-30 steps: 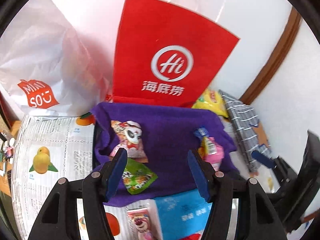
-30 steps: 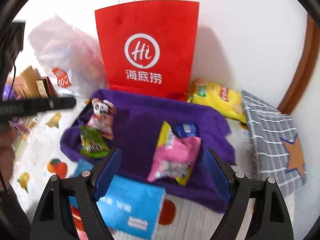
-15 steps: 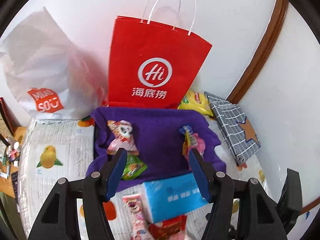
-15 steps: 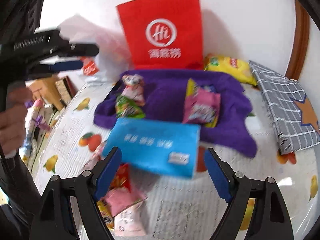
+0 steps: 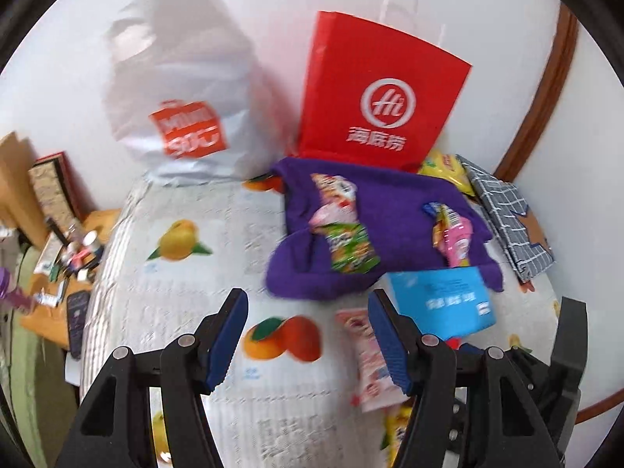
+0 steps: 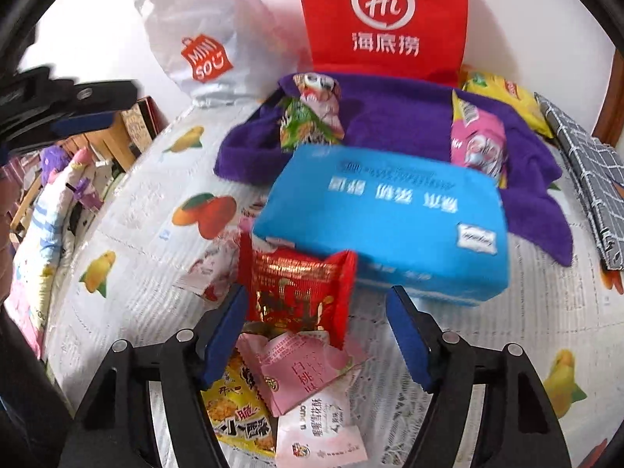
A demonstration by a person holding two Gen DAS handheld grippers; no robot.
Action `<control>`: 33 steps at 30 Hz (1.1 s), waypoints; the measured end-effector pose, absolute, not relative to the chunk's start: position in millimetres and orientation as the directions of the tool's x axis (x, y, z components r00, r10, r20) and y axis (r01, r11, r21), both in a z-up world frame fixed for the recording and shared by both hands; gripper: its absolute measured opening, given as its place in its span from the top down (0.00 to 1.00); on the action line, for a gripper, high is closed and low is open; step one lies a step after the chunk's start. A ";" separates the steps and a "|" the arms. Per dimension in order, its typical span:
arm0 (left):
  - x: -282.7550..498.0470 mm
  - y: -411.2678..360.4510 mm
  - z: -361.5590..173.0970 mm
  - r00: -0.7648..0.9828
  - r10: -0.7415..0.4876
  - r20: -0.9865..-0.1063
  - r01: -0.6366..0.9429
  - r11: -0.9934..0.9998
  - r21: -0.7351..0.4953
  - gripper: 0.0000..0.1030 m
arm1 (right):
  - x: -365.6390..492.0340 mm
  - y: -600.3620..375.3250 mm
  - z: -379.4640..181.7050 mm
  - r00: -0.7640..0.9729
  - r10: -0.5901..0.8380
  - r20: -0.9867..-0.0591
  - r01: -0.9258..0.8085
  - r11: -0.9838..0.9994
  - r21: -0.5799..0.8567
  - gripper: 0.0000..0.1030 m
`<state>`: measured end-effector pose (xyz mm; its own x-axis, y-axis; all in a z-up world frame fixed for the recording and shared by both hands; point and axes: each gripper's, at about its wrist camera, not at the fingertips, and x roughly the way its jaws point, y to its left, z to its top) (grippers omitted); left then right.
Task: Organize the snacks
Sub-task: 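Move both grippers back toward the snack pile beside the tissue box, then grasp the red wafer packet with the right gripper while the left grasps the pink bear stick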
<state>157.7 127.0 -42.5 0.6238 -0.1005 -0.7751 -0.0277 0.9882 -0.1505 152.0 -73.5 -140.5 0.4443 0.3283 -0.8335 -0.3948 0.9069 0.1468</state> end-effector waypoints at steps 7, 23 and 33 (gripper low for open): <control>131.0 148.2 -60.6 0.626 -0.100 -0.773 -0.052 0.984 -0.169 0.40 | 156.3 -59.6 -150.9 0.418 0.370 -0.830 -0.407 0.893 0.193 0.35; 130.7 101.7 -93.8 0.565 -0.114 -0.817 -0.026 0.988 -0.155 0.41 | 121.3 -116.3 -118.0 0.507 0.443 -0.740 -0.395 0.882 0.258 0.59; 165.3 66.0 -125.9 0.479 -0.130 -0.868 0.022 0.990 -0.136 0.44 | 100.1 -199.6 -123.7 0.582 0.328 -0.744 -0.262 0.942 0.211 0.60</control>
